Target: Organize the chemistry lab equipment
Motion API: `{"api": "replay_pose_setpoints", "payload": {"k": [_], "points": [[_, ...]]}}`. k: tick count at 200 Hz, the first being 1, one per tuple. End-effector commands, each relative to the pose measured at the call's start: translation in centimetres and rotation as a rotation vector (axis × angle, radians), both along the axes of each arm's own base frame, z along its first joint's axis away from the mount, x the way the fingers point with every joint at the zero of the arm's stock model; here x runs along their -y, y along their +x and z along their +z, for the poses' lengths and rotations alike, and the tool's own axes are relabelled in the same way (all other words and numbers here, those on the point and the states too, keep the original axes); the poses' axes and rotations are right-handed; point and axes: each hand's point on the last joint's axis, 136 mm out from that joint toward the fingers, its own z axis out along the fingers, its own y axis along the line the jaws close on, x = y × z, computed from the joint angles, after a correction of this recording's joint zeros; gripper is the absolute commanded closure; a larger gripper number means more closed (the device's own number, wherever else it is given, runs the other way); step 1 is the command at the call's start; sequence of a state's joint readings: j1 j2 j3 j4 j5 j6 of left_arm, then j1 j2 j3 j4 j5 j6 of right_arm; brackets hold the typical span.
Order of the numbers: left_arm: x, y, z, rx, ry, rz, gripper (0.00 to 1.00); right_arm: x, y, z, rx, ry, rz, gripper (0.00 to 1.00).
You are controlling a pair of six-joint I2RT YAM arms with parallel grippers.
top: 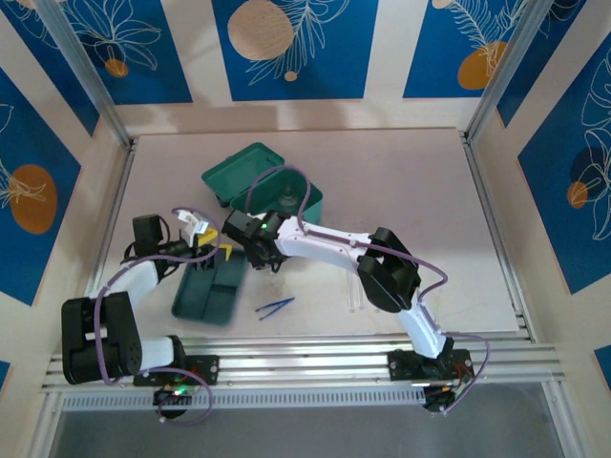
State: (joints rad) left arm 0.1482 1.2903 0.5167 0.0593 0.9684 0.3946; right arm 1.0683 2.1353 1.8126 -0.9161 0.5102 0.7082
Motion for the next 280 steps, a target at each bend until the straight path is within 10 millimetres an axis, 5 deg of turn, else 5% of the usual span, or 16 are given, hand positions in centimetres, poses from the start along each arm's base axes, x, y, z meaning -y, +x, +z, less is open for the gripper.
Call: {"api": "replay_pose_setpoints", "payload": {"k": [1, 93, 149, 228, 280], "points": [[0.3, -0.1, 0.3, 0.009, -0.001, -0.019, 0.22, -0.3, -0.4, 4.3, 0.055, 0.040, 0.018, 0.66], [0.2, 0.1, 0.2, 0.008, 0.002, -0.008, 0.22, 0.9, -2.4, 12.1, 0.172, 0.106, 0.041, 0.67], [0.2, 0.1, 0.2, 0.008, 0.003, -0.007, 0.22, 1.2, -1.5, 16.7, 0.252, 0.181, 0.050, 0.67], [0.1, 0.2, 0.0, 0.002, 0.008, -0.002, 0.22, 0.6, 5.0, 19.5, 0.333, 0.201, 0.050, 0.67], [0.1, 0.2, 0.0, 0.007, 0.014, -0.001, 0.22, 0.6, 10.3, 16.4, 0.279, 0.180, -0.002, 0.67]]}}
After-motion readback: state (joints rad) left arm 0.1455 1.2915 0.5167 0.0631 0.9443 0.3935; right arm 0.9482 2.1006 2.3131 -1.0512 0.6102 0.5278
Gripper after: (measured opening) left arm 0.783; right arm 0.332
